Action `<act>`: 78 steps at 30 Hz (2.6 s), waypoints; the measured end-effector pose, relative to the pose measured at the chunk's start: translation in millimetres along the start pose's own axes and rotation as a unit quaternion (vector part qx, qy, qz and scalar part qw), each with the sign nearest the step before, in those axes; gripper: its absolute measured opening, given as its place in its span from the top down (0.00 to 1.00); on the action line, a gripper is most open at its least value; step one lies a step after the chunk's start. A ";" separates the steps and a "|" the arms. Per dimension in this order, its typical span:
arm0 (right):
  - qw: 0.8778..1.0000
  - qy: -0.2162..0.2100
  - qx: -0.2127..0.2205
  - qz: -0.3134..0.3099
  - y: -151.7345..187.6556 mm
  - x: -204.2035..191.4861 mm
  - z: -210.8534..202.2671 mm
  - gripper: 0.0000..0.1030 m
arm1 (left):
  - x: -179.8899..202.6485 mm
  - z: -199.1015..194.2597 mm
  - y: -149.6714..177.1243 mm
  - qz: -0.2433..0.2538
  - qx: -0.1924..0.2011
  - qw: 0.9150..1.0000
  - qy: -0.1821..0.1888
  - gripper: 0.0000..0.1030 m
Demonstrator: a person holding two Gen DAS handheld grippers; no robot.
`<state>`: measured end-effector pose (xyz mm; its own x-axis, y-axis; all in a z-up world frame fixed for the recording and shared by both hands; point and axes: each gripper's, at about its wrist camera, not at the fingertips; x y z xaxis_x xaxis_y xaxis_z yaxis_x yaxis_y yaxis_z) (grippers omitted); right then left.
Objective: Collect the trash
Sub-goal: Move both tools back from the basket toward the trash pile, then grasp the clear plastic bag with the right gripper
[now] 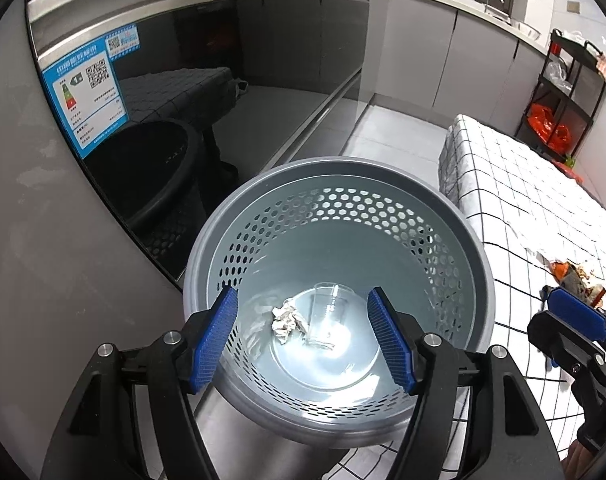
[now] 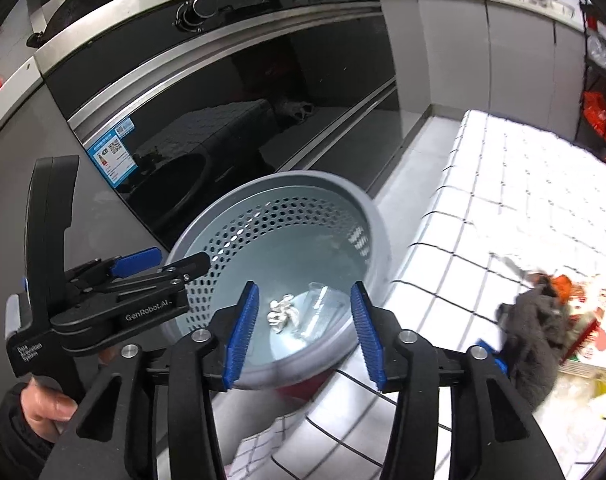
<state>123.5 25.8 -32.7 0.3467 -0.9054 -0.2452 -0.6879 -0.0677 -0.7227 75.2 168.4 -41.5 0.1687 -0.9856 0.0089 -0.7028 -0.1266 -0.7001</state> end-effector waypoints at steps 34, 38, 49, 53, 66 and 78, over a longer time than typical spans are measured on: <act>0.986 0.132 0.067 0.073 63.7 72.2 -120.2 0.38 | 93.9 -39.2 24.2 0.071 0.021 0.994 0.086 0.20; 0.981 0.157 0.065 0.095 78.5 88.9 -132.4 0.37 | 111.4 -40.1 30.1 0.088 0.016 0.991 0.104 0.20; 0.962 0.220 0.047 0.153 116.8 138.1 -151.9 0.37 | 154.4 -46.2 48.6 0.135 0.013 0.982 0.132 0.16; 0.959 0.223 0.046 0.168 121.0 149.8 -153.2 0.37 | 164.4 -44.7 54.5 0.149 0.008 0.979 0.136 0.16; 0.968 0.196 0.023 0.154 101.6 146.3 -107.8 0.34 | 163.9 -30.9 57.1 0.144 -0.003 0.982 0.122 0.15; 0.969 0.205 0.004 0.138 90.8 142.5 -75.0 0.34 | 164.2 -26.8 60.3 0.145 -0.010 0.981 0.125 0.15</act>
<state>62.7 -140.8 -84.8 -0.1326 -0.9792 -0.1533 -0.7125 0.2017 -0.6720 42.0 -4.1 -63.1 -0.2135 -0.9769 -0.0124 -0.7097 0.1638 -0.6852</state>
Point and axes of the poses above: each gripper's, at about its wrist camera, not at the fingertips, and z roughly the way its jaws point, x to its right, y to its underside, and after that the axes turned 8 degrees about x, right-handed
